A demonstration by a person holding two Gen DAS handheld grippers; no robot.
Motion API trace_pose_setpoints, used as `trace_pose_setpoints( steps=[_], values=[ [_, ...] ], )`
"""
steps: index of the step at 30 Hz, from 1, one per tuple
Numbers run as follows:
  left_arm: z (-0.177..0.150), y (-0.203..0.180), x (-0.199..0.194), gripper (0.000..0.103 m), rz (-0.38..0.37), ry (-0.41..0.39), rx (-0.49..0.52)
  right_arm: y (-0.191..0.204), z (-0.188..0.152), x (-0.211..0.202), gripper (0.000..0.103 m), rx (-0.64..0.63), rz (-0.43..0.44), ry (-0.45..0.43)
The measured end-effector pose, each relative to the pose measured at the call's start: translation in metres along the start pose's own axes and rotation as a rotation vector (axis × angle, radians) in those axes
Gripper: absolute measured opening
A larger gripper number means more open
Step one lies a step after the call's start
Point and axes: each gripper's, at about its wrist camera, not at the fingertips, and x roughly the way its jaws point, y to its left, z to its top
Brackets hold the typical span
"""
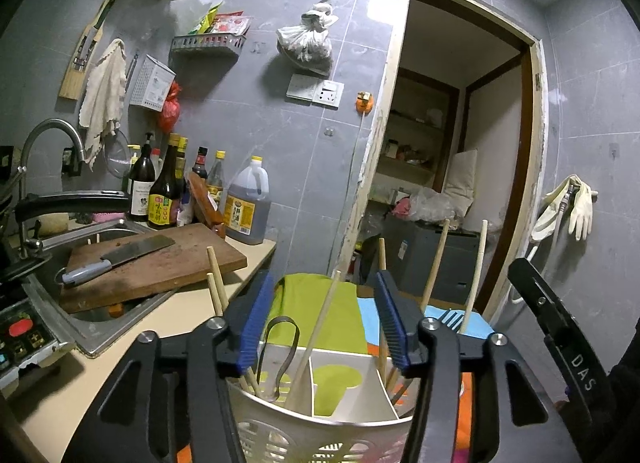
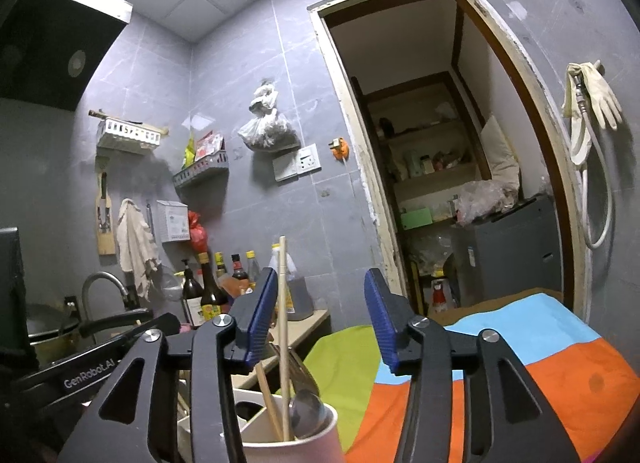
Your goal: Organize utensils
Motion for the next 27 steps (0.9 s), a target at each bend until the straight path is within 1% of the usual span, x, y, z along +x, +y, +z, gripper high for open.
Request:
trace_pose_setpoints(
  steps=[2, 4, 6, 7, 8, 10, 12, 13, 14, 15, 18, 20, 21, 22, 23, 24, 26, 27],
  values=[
    [0.000, 0.000, -0.001, 0.054, -0.007, 0.003, -0.001, -0.004, 0.002, -0.004, 0.052, -0.001, -0.007, 0.002],
    [-0.001, -0.002, -0.004, 0.057, -0.009, 0.006, 0.002, -0.007, 0.004, -0.010, 0.054, -0.004, -0.014, 0.003],
    [-0.001, -0.004, -0.007, 0.060, -0.014, 0.008, 0.006, -0.011, 0.006, -0.014, 0.060, -0.003, -0.024, 0.004],
    [-0.001, -0.005, -0.008, 0.061, -0.020, 0.009, 0.010, -0.013, 0.008, -0.016, 0.067, -0.001, -0.025, 0.007],
    [-0.001, -0.007, -0.010, 0.062, -0.023, 0.008, 0.013, -0.015, 0.009, -0.019, 0.070, 0.000, -0.027, 0.010],
    [-0.002, -0.011, -0.014, 0.065, -0.030, 0.008, 0.018, -0.018, 0.011, -0.023, 0.070, -0.008, -0.038, 0.019],
    [-0.002, -0.014, -0.018, 0.069, -0.039, 0.013, 0.027, -0.020, 0.013, -0.027, 0.076, -0.023, -0.041, 0.042],
    [-0.002, -0.016, -0.020, 0.074, -0.042, 0.019, 0.032, -0.022, 0.014, -0.030, 0.080, -0.026, -0.041, 0.055],
    [-0.003, -0.018, -0.021, 0.079, -0.047, 0.025, 0.037, -0.024, 0.014, -0.034, 0.081, -0.031, -0.047, 0.066],
    [-0.005, -0.020, -0.024, 0.080, -0.051, 0.031, 0.043, -0.025, 0.015, -0.038, 0.082, -0.039, -0.053, 0.071],
    [-0.009, -0.026, -0.031, 0.082, -0.051, 0.043, 0.057, -0.031, 0.019, -0.052, 0.087, -0.066, -0.067, 0.090],
    [-0.013, -0.031, -0.035, 0.083, -0.056, 0.053, 0.068, -0.035, 0.021, -0.061, 0.092, -0.077, -0.078, 0.098],
    [-0.014, -0.032, -0.035, 0.086, -0.061, 0.057, 0.072, -0.038, 0.022, -0.065, 0.094, -0.083, -0.085, 0.104],
    [-0.015, -0.034, -0.037, 0.092, -0.067, 0.064, 0.079, -0.040, 0.022, -0.069, 0.095, -0.088, -0.090, 0.110],
    [-0.017, -0.035, -0.039, 0.095, -0.069, 0.064, 0.079, -0.042, 0.023, -0.073, 0.096, -0.092, -0.092, 0.118],
    [-0.019, -0.036, -0.043, 0.096, -0.073, 0.061, 0.074, -0.045, 0.023, -0.077, 0.096, -0.093, -0.093, 0.126],
    [-0.022, -0.037, -0.048, 0.098, -0.080, 0.060, 0.072, -0.050, 0.022, -0.085, 0.101, -0.095, -0.096, 0.149],
    [-0.024, -0.038, -0.051, 0.098, -0.080, 0.065, 0.074, -0.052, 0.022, -0.088, 0.102, -0.097, -0.096, 0.157]
  ],
)
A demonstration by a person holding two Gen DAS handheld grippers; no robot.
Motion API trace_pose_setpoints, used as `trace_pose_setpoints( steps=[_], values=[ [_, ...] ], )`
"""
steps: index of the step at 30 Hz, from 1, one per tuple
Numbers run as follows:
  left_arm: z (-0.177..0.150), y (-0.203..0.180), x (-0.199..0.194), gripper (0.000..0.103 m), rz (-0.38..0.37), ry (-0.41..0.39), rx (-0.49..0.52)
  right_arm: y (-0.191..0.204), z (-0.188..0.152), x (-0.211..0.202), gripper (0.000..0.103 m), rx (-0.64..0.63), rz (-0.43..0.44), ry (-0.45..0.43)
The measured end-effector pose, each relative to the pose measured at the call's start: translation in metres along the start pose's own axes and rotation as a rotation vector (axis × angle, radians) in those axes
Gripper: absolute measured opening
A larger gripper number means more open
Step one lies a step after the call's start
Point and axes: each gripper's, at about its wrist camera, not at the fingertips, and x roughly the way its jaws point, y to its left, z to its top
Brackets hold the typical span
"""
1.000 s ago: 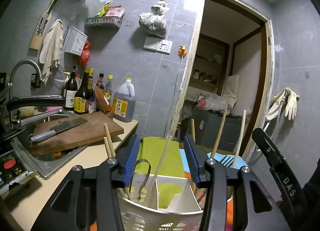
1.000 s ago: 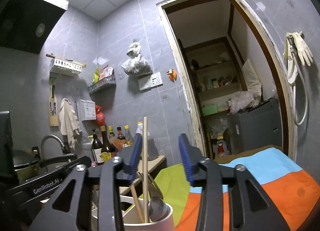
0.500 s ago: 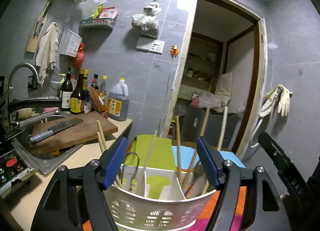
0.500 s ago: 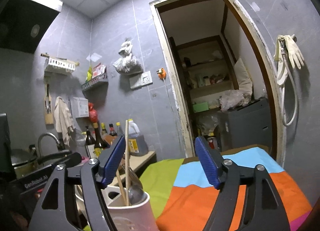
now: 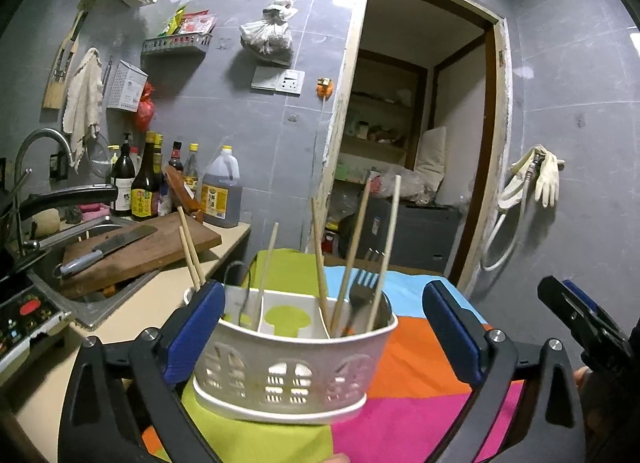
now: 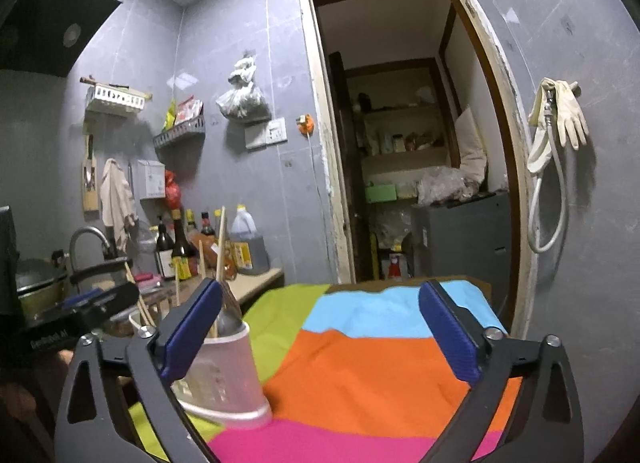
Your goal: Organize utensils
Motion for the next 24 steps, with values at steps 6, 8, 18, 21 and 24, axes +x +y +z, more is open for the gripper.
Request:
trace_pose_setpoints(
  steps=[6, 8, 18, 21, 24],
  values=[
    [-0.018, -0.008, -0.016, 0.099, 0.017, 0.017, 0.016, -0.013, -0.011, -0.023, 0.103, -0.014, 0.011, 0.029],
    [-0.024, -0.011, -0.021, 0.100, 0.022, 0.020, 0.025, -0.016, -0.016, -0.029, 0.103, -0.013, -0.001, 0.038],
    [-0.058, -0.022, -0.039, 0.101, 0.053, 0.035, 0.060, -0.022, -0.035, -0.060, 0.103, -0.004, -0.071, 0.070],
    [-0.068, -0.021, -0.044, 0.101, 0.062, 0.048, 0.062, -0.024, -0.042, -0.069, 0.103, 0.009, -0.090, 0.082],
    [-0.076, -0.016, -0.048, 0.101, 0.063, 0.063, 0.045, -0.022, -0.050, -0.078, 0.103, 0.012, -0.103, 0.085]
  ],
)
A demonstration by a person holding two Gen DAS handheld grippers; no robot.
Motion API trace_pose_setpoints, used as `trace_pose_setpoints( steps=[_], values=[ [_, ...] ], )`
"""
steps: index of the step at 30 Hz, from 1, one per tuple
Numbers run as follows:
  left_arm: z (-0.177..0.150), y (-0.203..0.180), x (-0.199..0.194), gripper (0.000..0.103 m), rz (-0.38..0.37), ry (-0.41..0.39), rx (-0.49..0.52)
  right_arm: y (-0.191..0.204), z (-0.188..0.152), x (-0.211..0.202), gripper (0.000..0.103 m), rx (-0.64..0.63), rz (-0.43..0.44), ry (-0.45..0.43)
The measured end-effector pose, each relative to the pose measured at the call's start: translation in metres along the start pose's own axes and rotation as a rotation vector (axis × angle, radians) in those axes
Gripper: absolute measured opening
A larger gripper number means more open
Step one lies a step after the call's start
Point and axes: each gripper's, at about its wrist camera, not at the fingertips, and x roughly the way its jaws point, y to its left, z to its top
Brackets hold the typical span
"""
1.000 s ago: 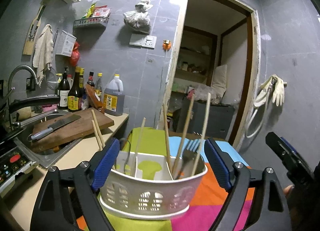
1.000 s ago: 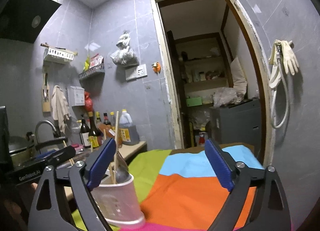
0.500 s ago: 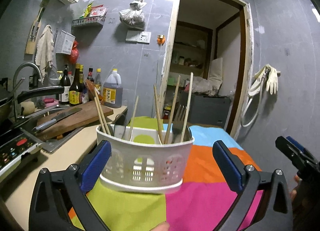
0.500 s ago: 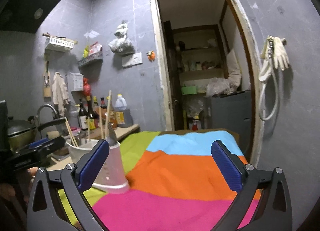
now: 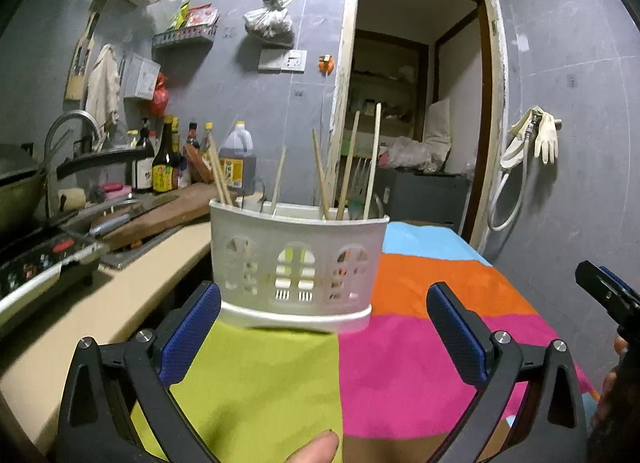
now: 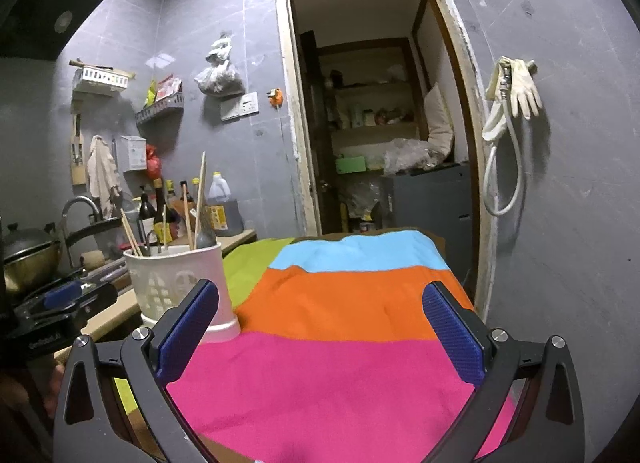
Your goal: Organize utensils
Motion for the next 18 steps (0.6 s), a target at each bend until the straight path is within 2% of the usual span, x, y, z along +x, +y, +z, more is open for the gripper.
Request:
trace_pose_setpoints(
  steps=[9, 18],
  values=[
    [-0.020, 0.008, -0.016, 0.101, 0.039, -0.021, -0.017, 0.014, -0.026, -0.019, 0.103, -0.117, -0.134, -0.031],
    [-0.037, 0.009, -0.027, 0.101, 0.049, -0.029, 0.004, 0.017, -0.038, -0.023, 0.103, -0.131, -0.139, -0.024]
  ],
)
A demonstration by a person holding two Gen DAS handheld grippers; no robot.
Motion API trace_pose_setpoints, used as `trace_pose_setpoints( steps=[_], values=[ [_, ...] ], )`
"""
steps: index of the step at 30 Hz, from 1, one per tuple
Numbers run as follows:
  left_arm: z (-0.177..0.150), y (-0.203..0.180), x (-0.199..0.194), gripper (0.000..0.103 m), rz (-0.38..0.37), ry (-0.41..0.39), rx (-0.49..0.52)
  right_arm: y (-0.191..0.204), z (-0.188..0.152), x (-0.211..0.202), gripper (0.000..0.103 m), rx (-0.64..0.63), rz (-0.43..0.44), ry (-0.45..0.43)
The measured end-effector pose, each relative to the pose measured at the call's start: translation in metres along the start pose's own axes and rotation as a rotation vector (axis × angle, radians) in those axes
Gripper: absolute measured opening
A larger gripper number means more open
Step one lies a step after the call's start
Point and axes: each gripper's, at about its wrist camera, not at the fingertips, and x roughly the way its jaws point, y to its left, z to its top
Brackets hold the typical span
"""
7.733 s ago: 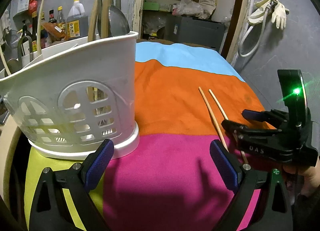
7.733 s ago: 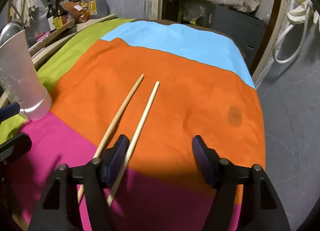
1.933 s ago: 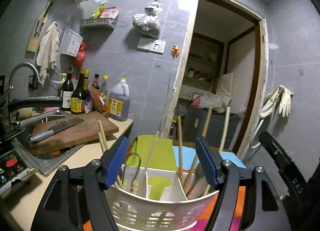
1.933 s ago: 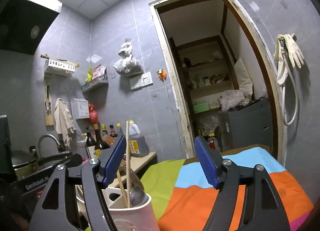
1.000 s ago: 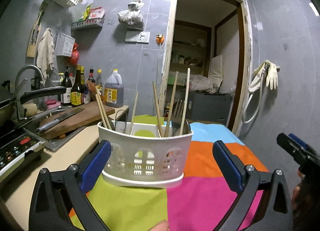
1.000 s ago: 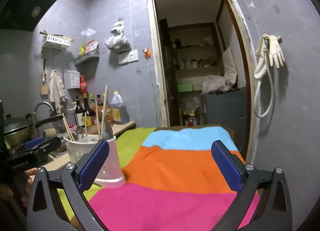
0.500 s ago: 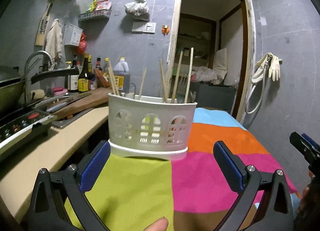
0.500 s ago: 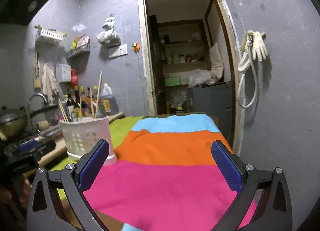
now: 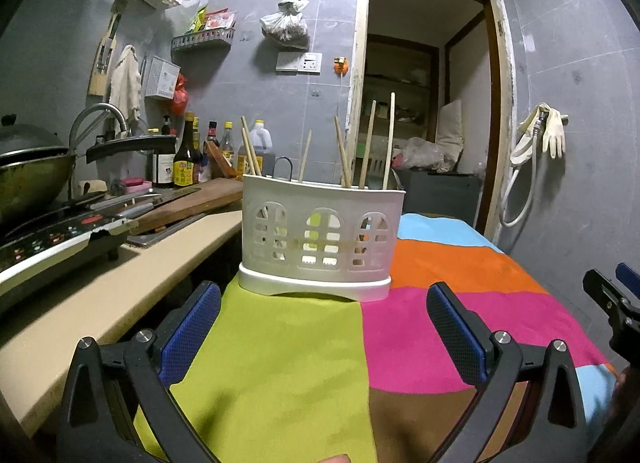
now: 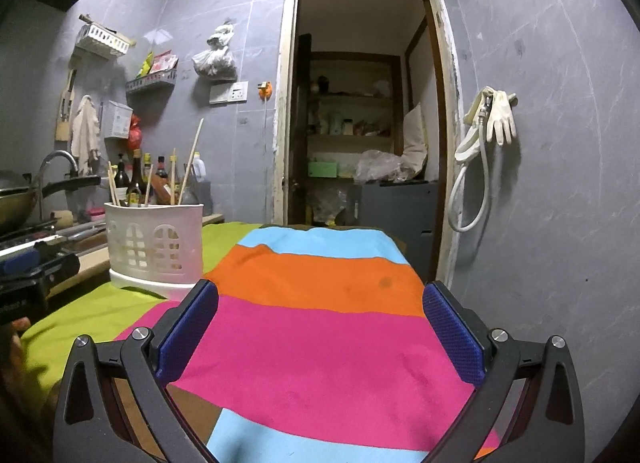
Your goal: Organize utensils
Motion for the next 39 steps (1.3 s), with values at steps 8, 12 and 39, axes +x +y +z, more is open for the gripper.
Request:
trace_pose_setpoints(
  steps=[8, 12, 39],
  values=[
    [-0.006, -0.003, -0.004, 0.101, -0.027, 0.007, 0.016, 0.001, -0.005, -0.003, 0.103, 0.019, 0.005, 0.006],
    [-0.008, -0.005, -0.004, 0.101, -0.028, 0.007, 0.028, 0.000, -0.008, -0.003, 0.103, 0.033, 0.006, 0.016],
    [-0.013, 0.002, -0.003, 0.101, -0.022, 0.022, 0.023, 0.001, -0.008, -0.006, 0.103, 0.039, 0.011, 0.014]
  ],
)
